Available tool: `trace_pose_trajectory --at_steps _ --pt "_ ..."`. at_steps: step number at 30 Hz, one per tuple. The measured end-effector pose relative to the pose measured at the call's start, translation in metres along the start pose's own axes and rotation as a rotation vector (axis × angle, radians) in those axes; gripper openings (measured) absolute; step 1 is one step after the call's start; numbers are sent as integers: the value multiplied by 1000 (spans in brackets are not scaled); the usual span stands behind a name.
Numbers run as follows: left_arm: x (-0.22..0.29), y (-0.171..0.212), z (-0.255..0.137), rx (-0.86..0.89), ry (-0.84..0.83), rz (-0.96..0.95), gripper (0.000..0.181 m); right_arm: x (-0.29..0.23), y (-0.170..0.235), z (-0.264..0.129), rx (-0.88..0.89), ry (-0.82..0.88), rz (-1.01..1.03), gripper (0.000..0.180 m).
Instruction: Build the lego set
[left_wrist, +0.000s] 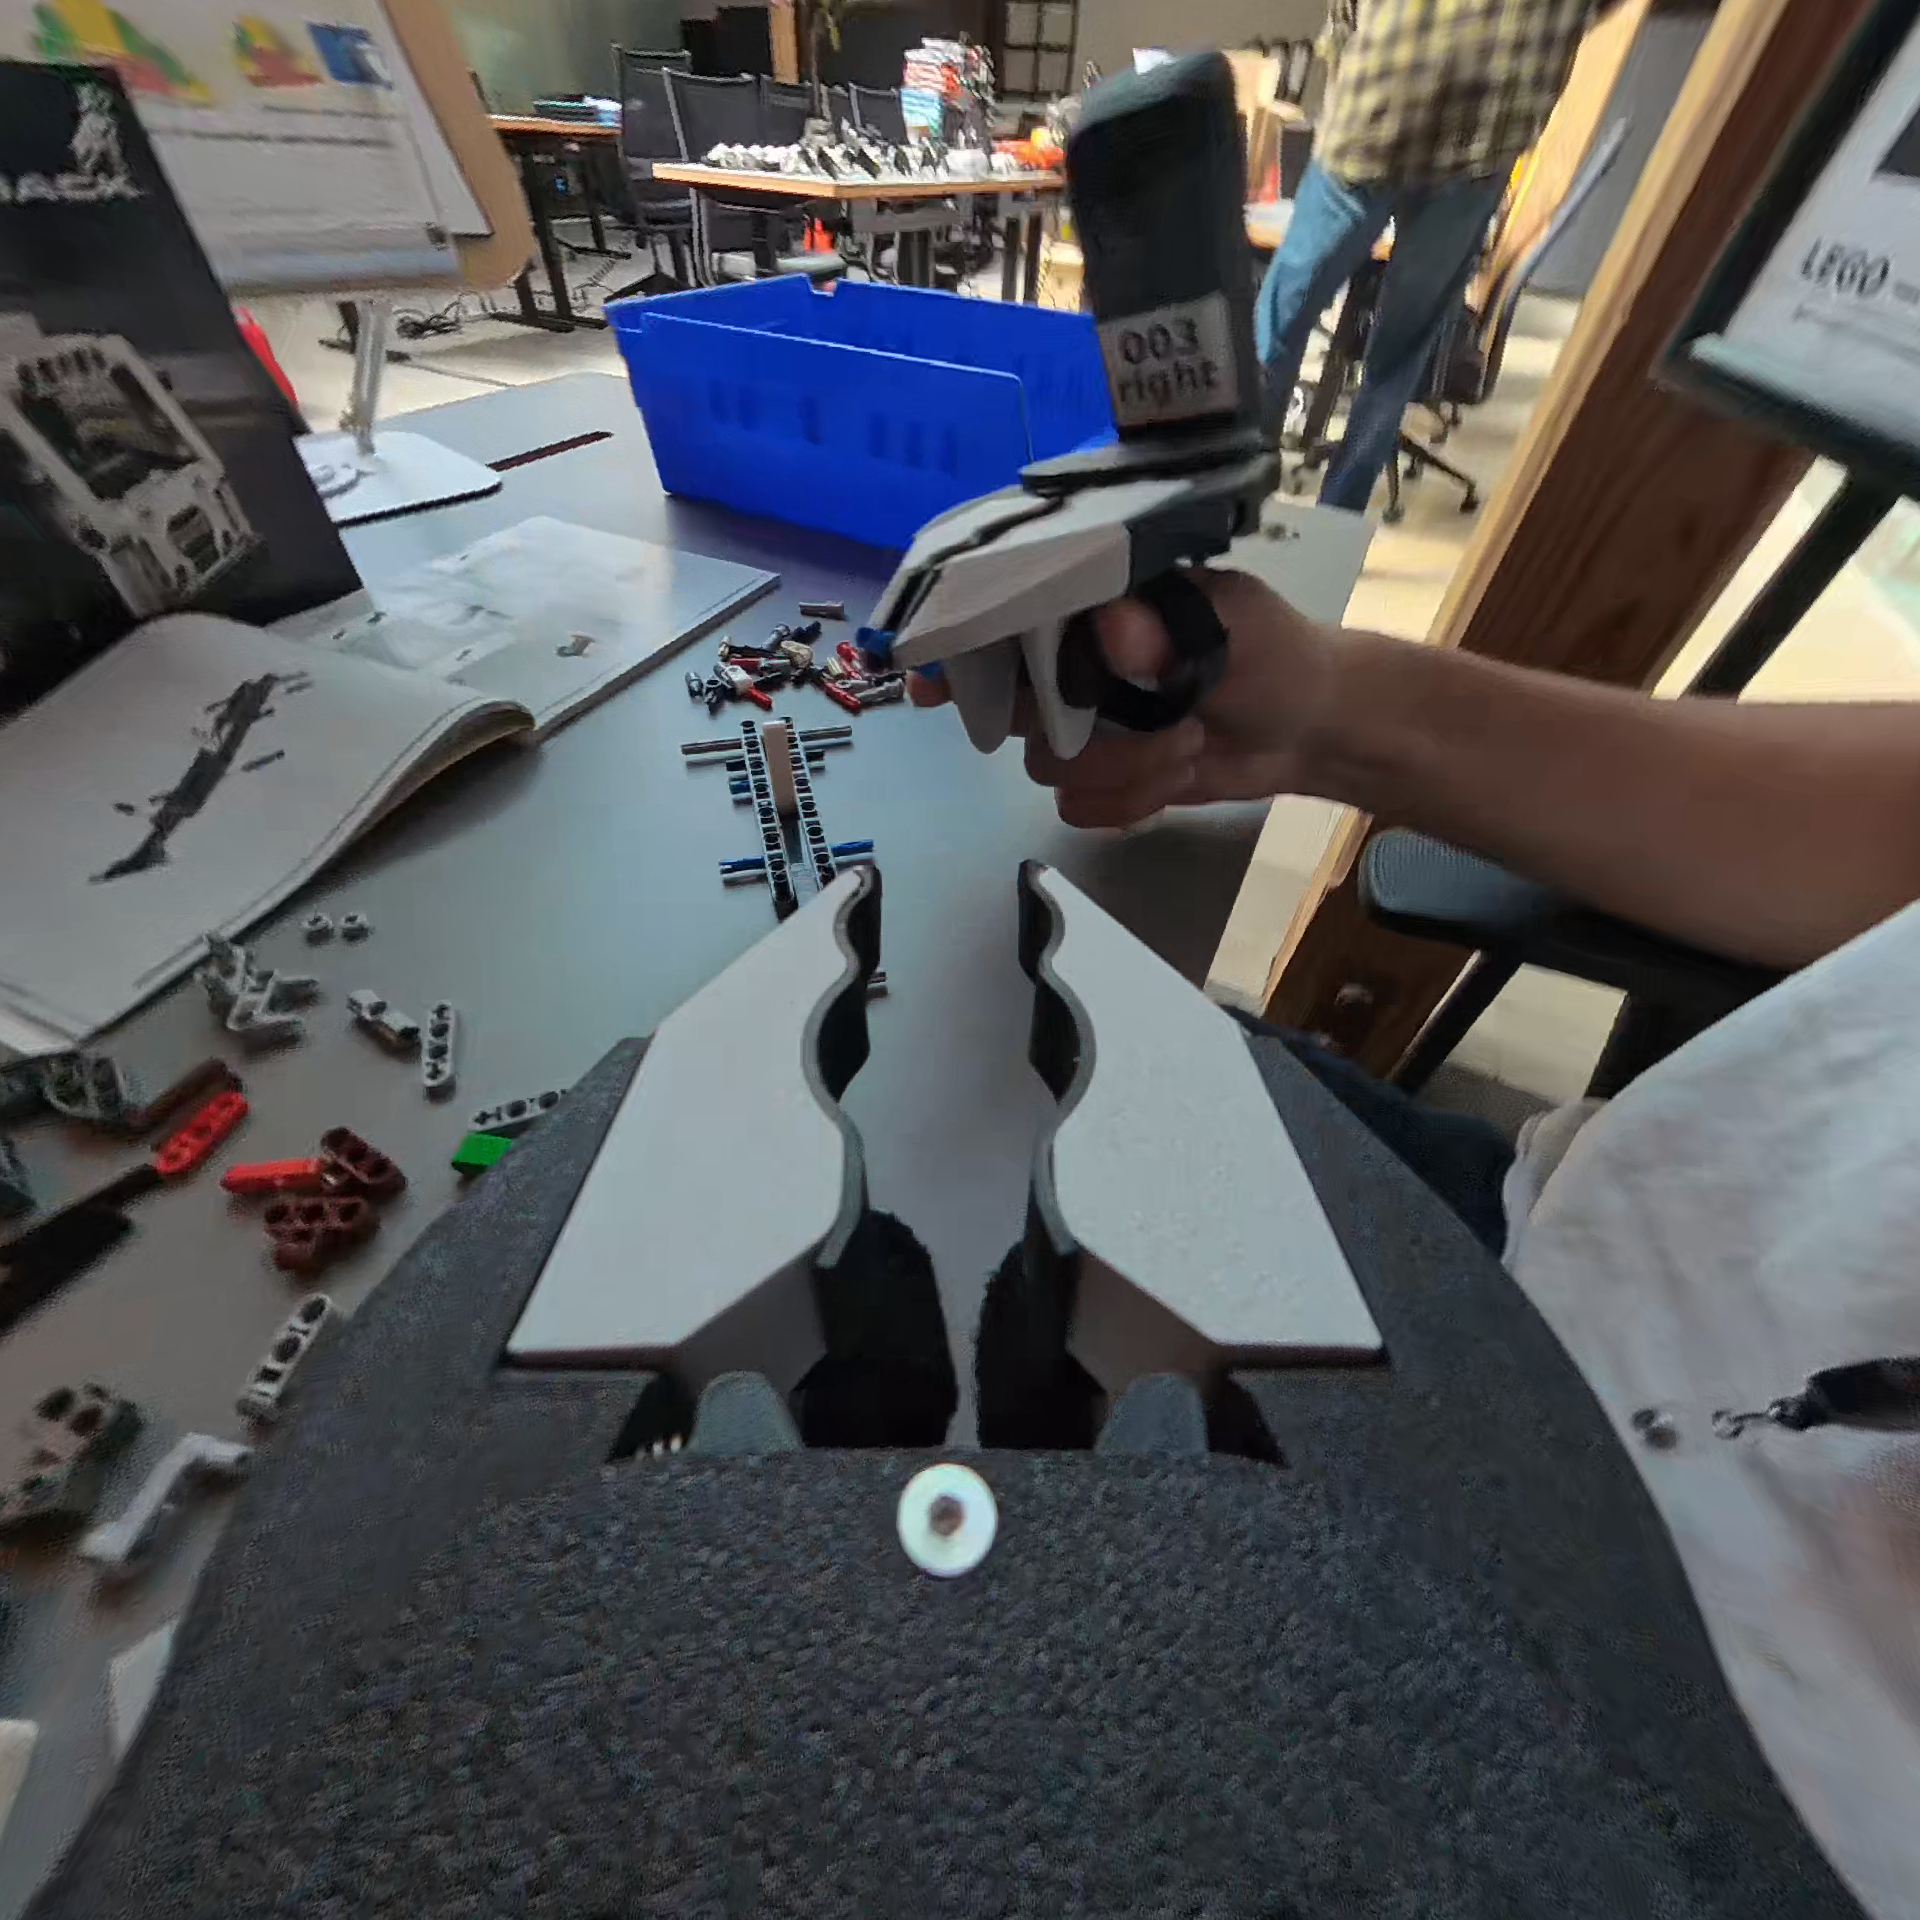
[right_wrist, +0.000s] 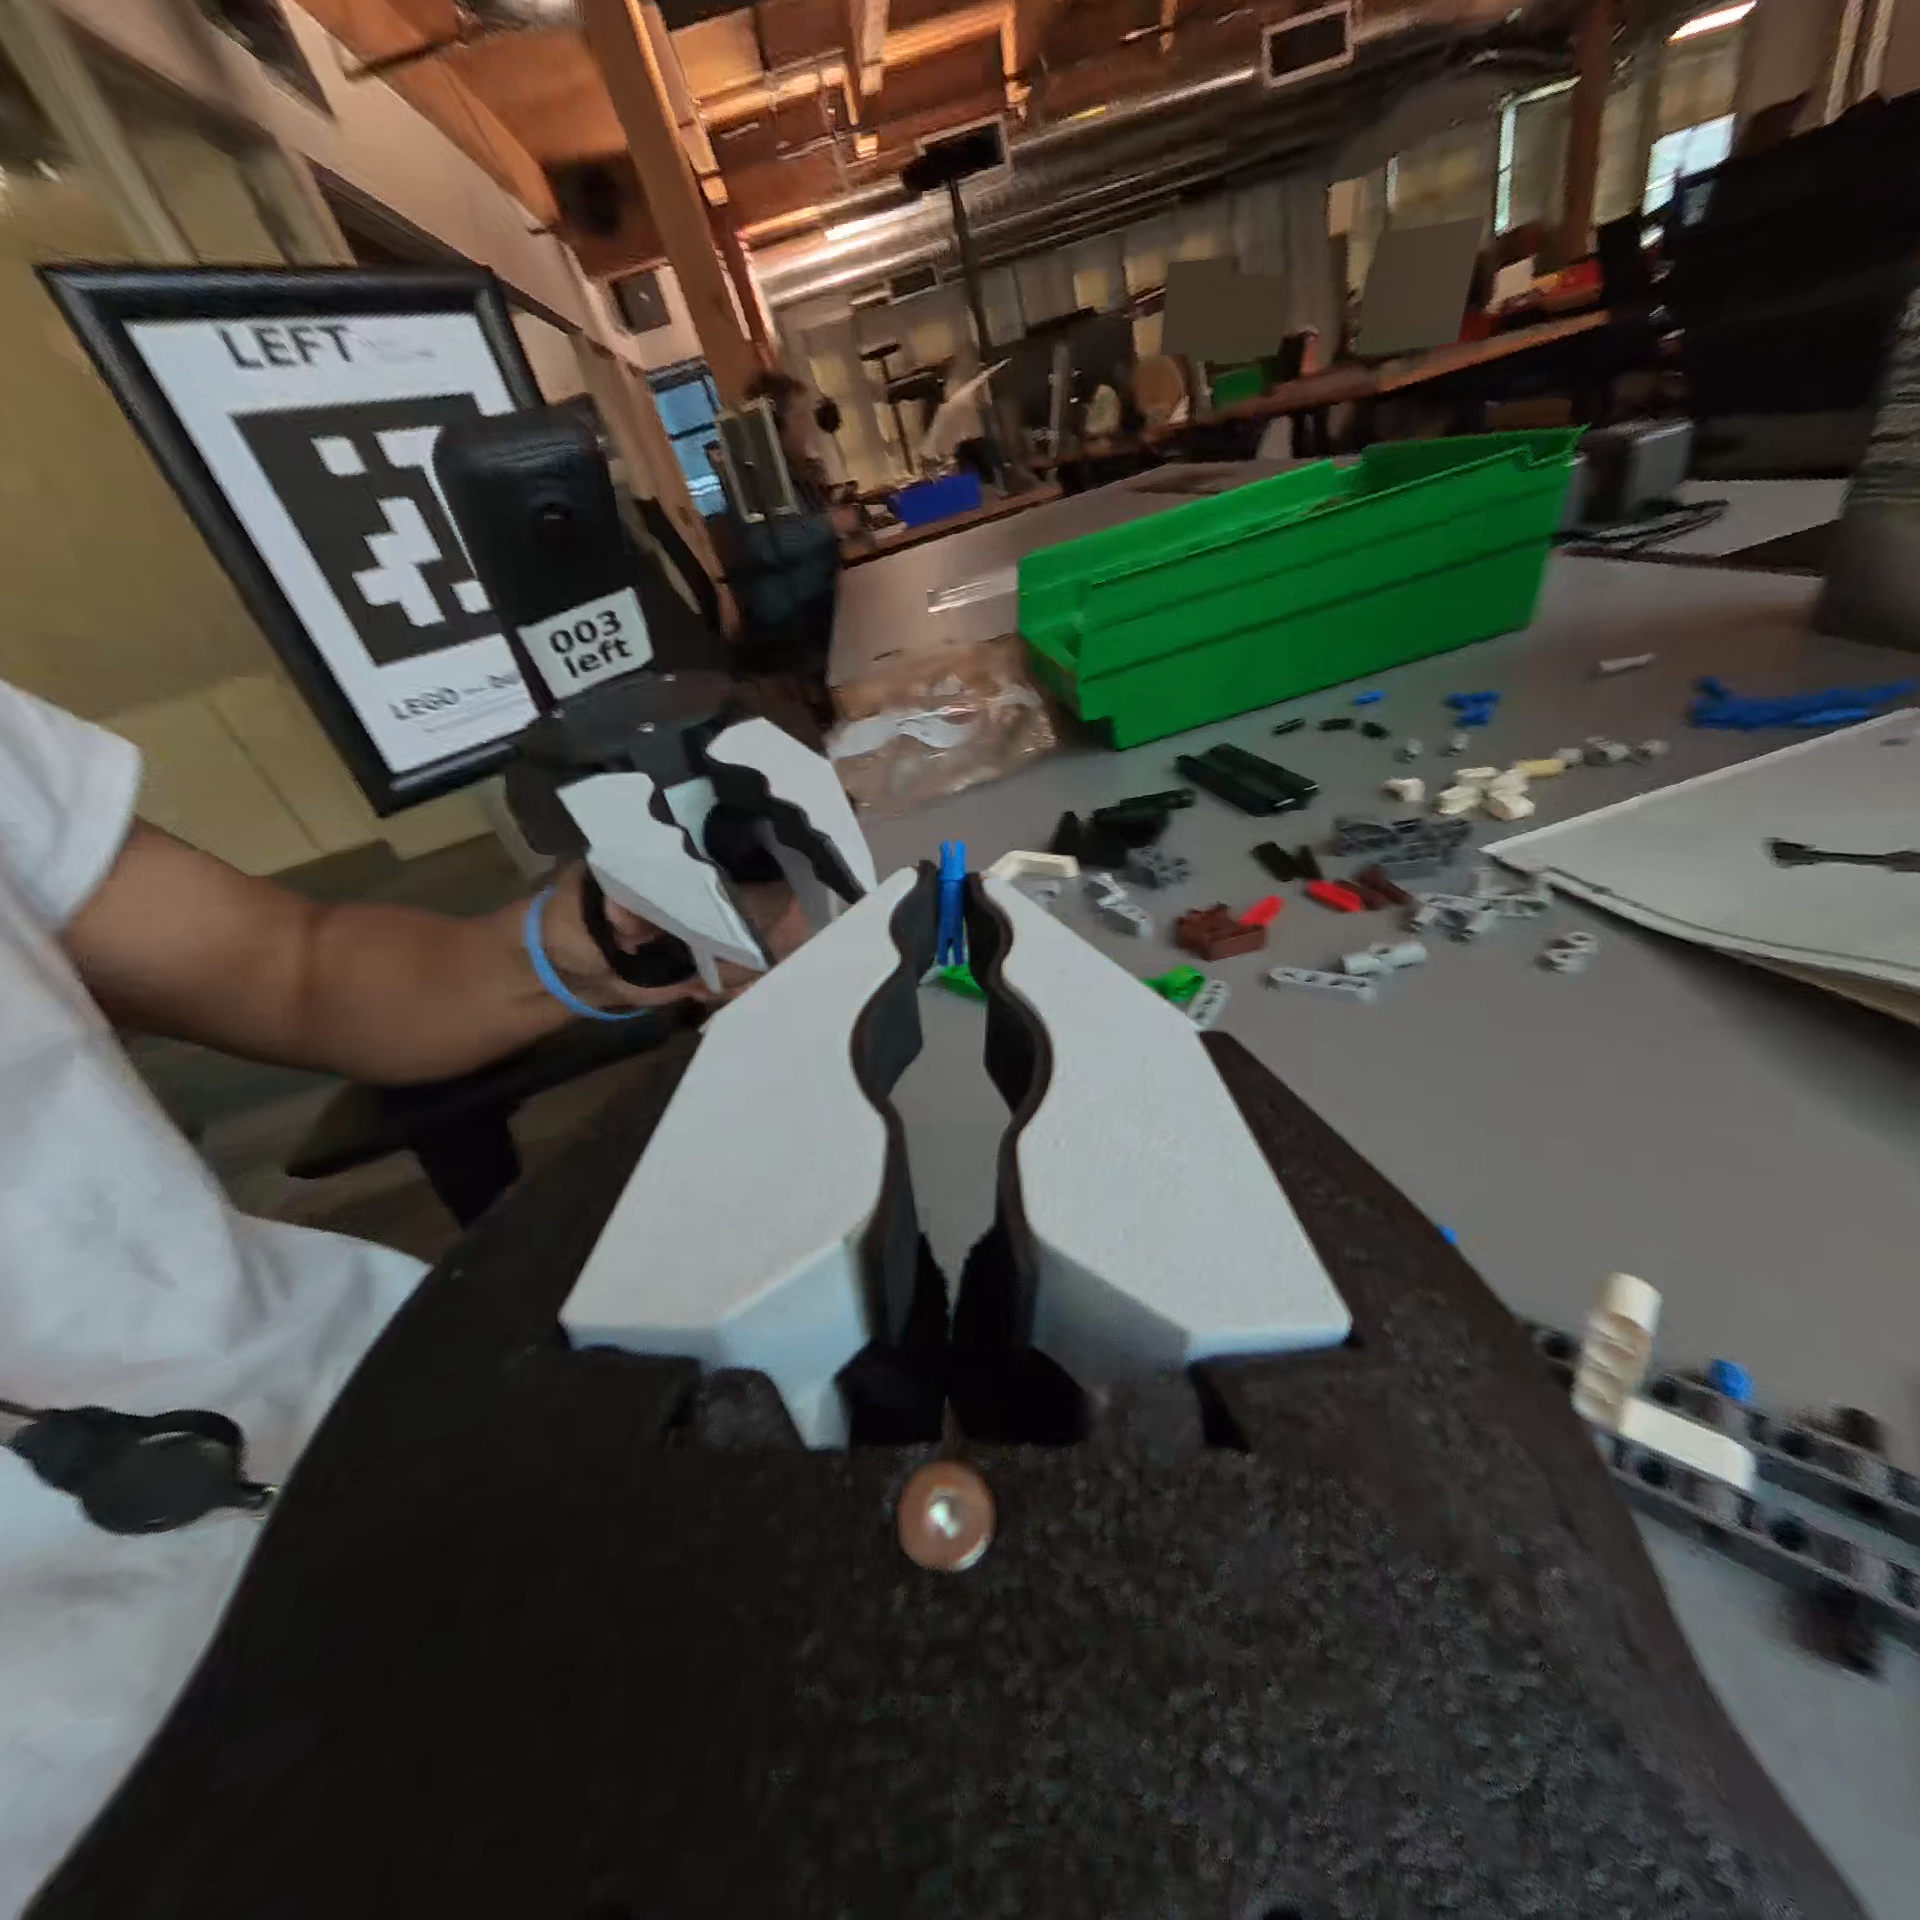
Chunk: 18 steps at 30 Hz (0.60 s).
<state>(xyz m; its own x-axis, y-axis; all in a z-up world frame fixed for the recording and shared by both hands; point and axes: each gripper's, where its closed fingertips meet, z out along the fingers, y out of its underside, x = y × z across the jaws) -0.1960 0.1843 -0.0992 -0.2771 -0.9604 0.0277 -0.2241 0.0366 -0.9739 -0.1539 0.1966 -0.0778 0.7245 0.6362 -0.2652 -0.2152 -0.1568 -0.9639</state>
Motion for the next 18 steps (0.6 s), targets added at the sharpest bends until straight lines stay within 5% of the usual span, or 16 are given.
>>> trace_pose_trajectory --at_steps 7,18 --pt "9 -15 1 -126 -50 487 28 -37 4 12 -138 -233 281 3" --pt "38 -12 17 -180 77 707 10 -61 24 -6 -247 -295 355 3"
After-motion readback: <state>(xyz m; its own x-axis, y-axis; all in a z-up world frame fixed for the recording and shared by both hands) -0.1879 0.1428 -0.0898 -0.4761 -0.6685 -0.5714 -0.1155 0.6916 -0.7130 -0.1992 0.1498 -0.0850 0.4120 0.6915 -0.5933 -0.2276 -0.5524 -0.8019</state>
